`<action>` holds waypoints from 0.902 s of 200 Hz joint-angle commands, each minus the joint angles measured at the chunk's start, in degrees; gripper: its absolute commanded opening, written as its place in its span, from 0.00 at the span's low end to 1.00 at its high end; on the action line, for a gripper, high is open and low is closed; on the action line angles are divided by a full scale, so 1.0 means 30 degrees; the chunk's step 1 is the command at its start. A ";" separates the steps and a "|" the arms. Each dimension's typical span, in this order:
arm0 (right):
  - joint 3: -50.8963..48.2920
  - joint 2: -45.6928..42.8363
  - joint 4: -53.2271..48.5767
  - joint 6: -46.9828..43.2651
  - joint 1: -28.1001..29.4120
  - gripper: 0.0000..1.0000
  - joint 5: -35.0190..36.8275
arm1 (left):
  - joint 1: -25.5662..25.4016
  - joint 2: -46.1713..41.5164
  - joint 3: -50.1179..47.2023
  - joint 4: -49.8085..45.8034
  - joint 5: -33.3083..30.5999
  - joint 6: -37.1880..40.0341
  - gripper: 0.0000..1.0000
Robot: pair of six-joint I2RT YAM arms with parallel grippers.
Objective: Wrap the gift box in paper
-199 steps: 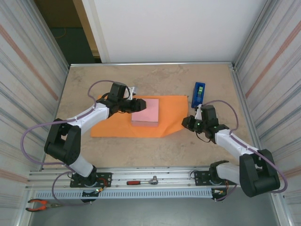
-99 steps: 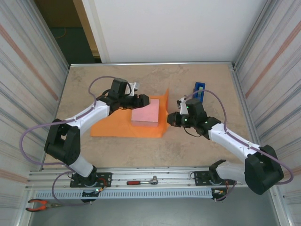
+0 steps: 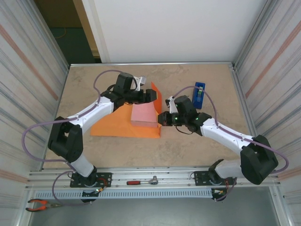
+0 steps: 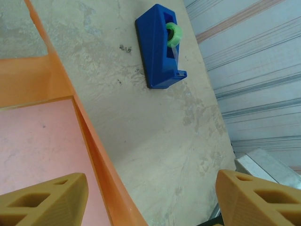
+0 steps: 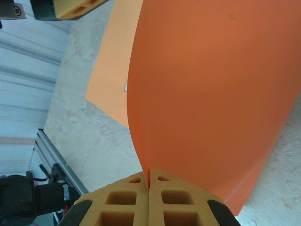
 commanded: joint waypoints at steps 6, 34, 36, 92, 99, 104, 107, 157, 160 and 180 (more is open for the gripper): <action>0.0650 0.0297 -0.0137 -0.0508 0.0235 0.00 0.0291 | -0.0108 0.0476 0.0405 -0.0878 -0.0451 0.0542 0.73; 0.0717 0.0463 -0.0027 -0.0507 0.0273 0.00 0.0289 | -0.0115 0.0825 0.0312 -0.1036 -0.0537 0.0831 0.71; 0.0710 0.0474 -0.0022 -0.0507 0.0266 0.00 0.0271 | -0.0121 0.0855 0.0312 -0.1064 -0.0521 0.0852 0.71; 0.0996 0.0911 0.0239 -0.0401 0.0409 0.00 0.0163 | -0.0211 0.1595 0.0519 -0.1198 -0.0150 0.1264 0.54; 0.1021 0.0941 0.0272 -0.0397 0.0426 0.00 0.0169 | -0.0262 0.1626 0.0517 -0.1189 -0.0123 0.1258 0.49; 0.1041 0.0957 0.0299 -0.0395 0.0412 0.00 0.0137 | -0.0258 0.1655 0.0517 -0.1199 -0.0096 0.1319 0.47; 0.1054 0.1022 0.0298 -0.0376 0.0420 0.00 0.0121 | -0.0259 0.1656 0.0495 -0.1185 -0.0077 0.1354 0.45; 0.1670 0.1077 0.0437 -0.0341 -0.0261 0.39 -0.0718 | 0.0124 0.1659 0.0745 -0.1761 -0.0147 0.2185 0.00; 0.1700 0.1034 0.0473 -0.0311 -0.0433 0.40 -0.0850 | 0.0201 0.1594 0.0703 -0.1779 -0.0120 0.2187 0.00; 0.1681 0.0571 0.0752 -0.0018 -0.1570 0.49 -0.1475 | 0.0954 0.0971 0.0213 -0.1668 -0.0097 0.2268 0.00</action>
